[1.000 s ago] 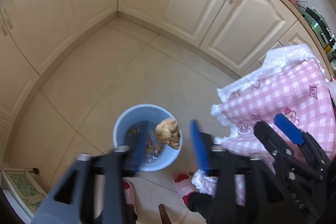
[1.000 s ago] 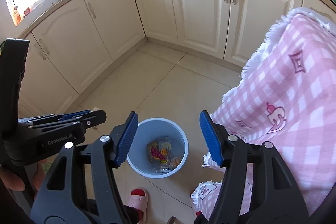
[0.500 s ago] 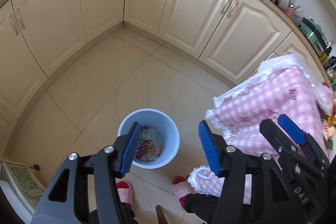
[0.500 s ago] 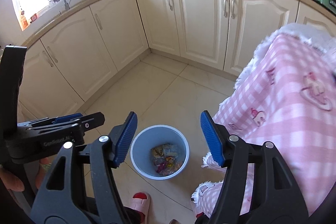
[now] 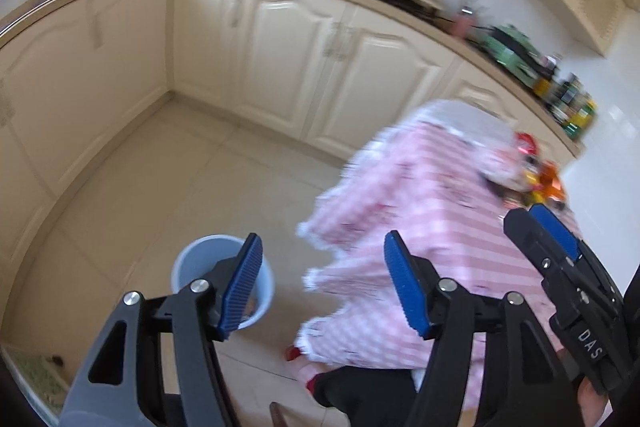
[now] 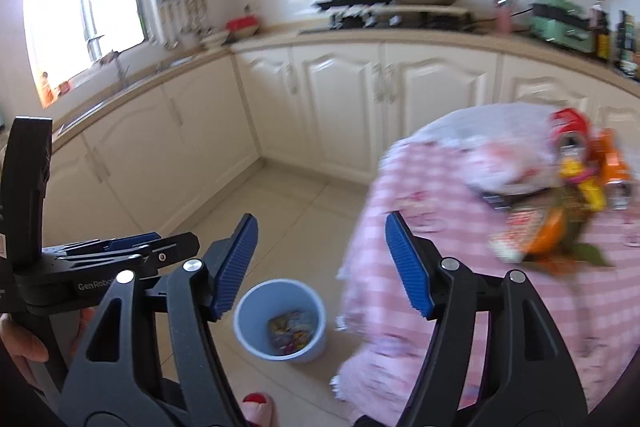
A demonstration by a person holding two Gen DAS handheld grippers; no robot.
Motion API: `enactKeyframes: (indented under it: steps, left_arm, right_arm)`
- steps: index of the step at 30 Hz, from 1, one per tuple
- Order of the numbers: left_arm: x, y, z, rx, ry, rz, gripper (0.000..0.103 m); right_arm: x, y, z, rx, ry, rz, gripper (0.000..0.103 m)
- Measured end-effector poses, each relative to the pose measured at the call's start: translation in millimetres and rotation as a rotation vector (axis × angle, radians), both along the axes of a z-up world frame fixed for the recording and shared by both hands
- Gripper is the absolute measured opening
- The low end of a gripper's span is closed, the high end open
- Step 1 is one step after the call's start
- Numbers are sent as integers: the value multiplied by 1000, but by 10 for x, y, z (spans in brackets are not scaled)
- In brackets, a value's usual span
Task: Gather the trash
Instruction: 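Swing both open tools back over the table toward the remaining trash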
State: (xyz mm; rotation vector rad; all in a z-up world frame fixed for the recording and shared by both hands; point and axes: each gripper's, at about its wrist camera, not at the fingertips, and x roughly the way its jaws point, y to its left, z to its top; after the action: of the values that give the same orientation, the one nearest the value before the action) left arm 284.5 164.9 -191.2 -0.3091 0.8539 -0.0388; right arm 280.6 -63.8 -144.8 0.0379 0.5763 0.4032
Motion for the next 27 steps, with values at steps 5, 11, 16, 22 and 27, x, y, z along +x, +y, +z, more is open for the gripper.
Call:
enactKeyframes:
  steps: [5,11,16,22,27]
  left_arm:
    - [136,-627,86,2,0,-123,62]
    - [231,-1197,83,8,16,-226,62]
    - [236,-1469,38,32,38,-273,62]
    - [279,-1568,11,49,55,-285,62]
    - [354,-1646,-22,55,68,-294,62]
  right_arm:
    - [-87,-753,76,-43,-25,-142,68]
    - [67,-1421,-164,-86,101,-234,68]
    - [203,-1437,-361,-170,146,-219,67]
    - [445,-1331,-584,-245,232,-131,28]
    - [413,-1423,-552,-177,199,-112,5]
